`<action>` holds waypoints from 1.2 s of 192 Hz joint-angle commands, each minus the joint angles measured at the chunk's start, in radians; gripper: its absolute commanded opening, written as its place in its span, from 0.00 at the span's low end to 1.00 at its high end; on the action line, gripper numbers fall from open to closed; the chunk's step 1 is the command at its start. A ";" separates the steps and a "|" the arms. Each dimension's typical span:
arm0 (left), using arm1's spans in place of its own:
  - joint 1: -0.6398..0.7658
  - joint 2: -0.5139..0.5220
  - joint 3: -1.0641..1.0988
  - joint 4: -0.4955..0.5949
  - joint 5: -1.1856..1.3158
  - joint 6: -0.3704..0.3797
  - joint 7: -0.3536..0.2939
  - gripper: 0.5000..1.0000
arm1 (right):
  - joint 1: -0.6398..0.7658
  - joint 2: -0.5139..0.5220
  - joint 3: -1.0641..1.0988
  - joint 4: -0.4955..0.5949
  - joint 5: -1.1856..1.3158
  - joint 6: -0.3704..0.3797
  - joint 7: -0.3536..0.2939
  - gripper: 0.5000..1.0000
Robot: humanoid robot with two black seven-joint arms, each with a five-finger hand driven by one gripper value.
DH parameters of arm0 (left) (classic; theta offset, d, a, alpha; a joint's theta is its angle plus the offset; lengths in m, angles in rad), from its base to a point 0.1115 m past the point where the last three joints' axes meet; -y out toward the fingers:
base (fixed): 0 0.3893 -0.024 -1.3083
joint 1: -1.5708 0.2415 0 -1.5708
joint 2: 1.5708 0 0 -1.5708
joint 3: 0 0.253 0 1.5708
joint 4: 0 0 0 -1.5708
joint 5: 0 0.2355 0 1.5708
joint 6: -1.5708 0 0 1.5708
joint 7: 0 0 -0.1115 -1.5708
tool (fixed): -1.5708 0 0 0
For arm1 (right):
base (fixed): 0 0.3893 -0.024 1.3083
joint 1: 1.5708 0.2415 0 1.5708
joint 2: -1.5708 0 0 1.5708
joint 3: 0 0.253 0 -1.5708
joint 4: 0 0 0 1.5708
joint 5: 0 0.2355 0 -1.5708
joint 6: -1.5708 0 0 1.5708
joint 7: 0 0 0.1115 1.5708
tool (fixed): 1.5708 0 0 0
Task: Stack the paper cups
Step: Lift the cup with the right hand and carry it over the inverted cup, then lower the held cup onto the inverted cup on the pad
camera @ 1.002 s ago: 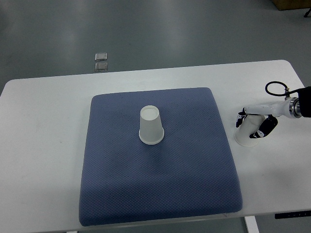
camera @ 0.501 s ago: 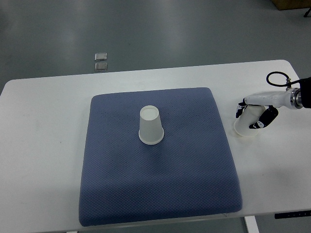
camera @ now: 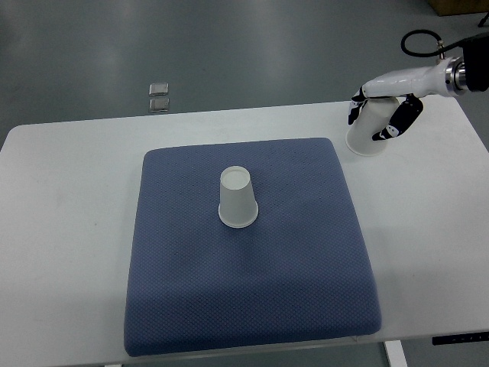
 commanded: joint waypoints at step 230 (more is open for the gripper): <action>0.000 0.000 -0.002 0.000 0.000 -0.001 0.000 1.00 | 0.176 0.474 -0.004 -0.061 0.025 0.188 0.009 0.39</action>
